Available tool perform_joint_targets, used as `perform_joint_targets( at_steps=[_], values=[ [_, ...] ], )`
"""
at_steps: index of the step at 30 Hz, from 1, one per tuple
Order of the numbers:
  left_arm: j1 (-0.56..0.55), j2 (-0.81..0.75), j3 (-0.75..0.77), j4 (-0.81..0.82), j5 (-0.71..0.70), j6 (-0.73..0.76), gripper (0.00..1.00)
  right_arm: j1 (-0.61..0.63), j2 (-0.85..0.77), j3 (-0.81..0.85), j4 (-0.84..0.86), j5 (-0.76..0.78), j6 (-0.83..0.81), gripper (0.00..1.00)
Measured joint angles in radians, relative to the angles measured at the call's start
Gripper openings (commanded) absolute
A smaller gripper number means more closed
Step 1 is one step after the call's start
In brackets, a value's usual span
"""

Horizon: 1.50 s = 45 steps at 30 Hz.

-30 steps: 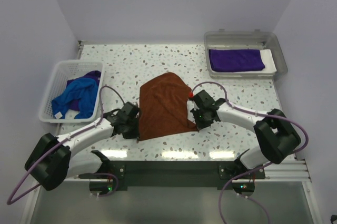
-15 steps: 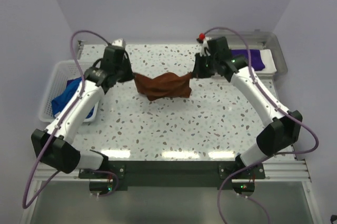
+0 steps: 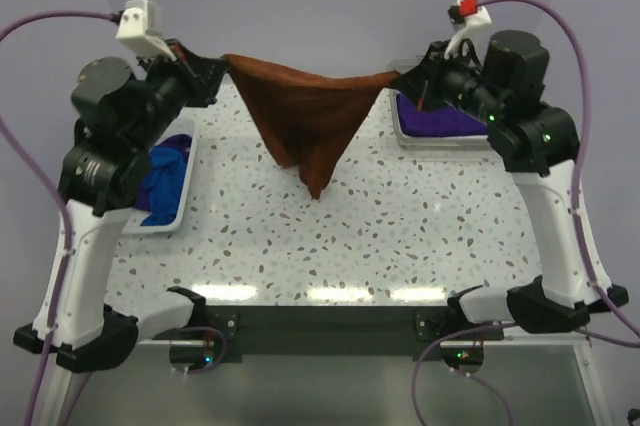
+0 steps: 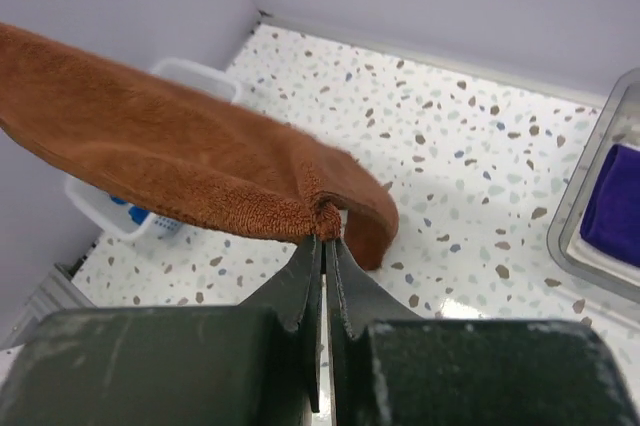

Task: Fold and stack the towels
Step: Flatten out the crumpled towel

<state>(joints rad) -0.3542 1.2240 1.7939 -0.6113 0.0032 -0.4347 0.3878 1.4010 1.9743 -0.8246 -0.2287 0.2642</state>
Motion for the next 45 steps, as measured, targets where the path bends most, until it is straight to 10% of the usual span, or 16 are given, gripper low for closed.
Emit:
perform_joint_targets(
  at_steps=[9,23,33,45],
  values=[
    [-0.002,-0.249,0.029,-0.011,0.066,-0.019,0.0,0.009,-0.229,0.03,-0.066,-0.056,0.016,0.0],
    [-0.003,-0.179,0.051,-0.132,-0.002,-0.078,0.0,0.011,-0.226,0.032,-0.09,-0.016,0.069,0.0],
    [0.034,0.306,-0.097,0.092,-0.215,-0.034,0.0,-0.019,0.206,-0.035,0.141,0.134,0.052,0.0],
    [0.168,0.839,0.055,0.176,-0.084,-0.018,0.0,-0.139,0.766,0.151,0.198,0.017,0.087,0.0]
  ],
)
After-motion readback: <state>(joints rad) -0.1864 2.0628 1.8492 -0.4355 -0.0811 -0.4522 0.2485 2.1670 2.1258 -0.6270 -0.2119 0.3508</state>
